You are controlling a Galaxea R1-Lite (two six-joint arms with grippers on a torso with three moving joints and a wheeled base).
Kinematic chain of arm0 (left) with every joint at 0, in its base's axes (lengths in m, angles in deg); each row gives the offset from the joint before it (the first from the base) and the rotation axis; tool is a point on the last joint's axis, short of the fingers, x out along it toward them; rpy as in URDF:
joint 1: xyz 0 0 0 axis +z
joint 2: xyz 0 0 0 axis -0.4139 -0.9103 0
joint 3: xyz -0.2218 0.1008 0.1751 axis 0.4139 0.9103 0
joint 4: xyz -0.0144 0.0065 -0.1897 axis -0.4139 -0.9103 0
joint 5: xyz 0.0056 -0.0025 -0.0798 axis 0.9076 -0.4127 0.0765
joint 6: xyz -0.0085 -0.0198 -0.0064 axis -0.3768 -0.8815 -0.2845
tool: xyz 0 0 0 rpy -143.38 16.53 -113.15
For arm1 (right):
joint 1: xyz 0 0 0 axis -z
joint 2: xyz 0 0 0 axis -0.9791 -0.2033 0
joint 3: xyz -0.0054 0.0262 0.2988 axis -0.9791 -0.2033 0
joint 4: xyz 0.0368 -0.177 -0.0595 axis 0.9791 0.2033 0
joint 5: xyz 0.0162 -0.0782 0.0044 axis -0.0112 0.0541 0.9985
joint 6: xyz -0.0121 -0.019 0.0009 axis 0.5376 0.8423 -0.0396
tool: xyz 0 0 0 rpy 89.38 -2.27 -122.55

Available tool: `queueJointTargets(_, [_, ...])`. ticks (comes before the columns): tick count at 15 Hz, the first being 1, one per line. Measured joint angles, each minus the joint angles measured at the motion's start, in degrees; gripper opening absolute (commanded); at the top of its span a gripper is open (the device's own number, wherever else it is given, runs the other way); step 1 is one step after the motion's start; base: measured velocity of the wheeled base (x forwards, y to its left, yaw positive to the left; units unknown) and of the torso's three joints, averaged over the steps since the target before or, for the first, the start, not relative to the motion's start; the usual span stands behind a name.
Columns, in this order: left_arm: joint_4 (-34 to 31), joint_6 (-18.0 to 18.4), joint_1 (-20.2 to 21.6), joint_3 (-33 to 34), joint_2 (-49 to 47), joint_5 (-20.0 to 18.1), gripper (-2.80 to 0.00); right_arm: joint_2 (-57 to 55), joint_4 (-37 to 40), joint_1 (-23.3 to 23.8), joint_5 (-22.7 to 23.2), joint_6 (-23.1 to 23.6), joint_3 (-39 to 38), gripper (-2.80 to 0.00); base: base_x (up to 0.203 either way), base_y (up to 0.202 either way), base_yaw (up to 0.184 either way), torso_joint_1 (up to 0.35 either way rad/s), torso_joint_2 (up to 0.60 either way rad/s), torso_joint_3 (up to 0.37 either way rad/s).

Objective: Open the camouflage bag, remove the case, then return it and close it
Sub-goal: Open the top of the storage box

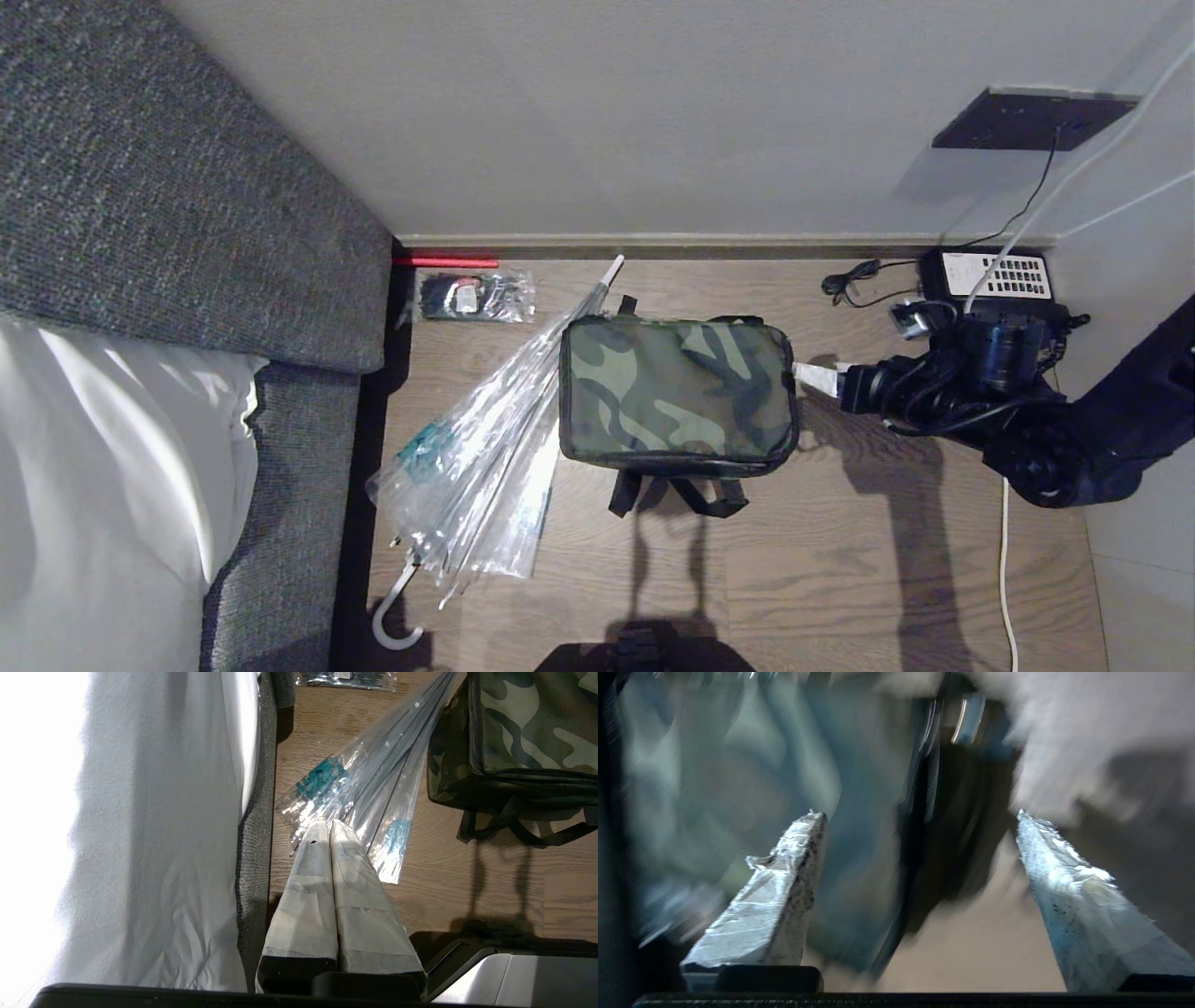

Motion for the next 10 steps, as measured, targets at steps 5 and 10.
queueJointTargets(5, [0.0, 0.0, 0.0, 0.0, 0.0, 0.0, -2.8, 2.7, 7.4, -0.6, 1.6, -9.0, -4.4, 0.0, 0.0, 0.0, 0.0, 0.0, 0.0, 0.0])
queueJointTargets(10, [0.0, 0.0, 0.0, 0.0, 0.0, 0.0, -2.8, 0.1, 7.7, -4.3, 1.6, -8.8, -3.9, 0.0, 0.0, 0.0, 0.0, 0.0, 0.0, 0.0])
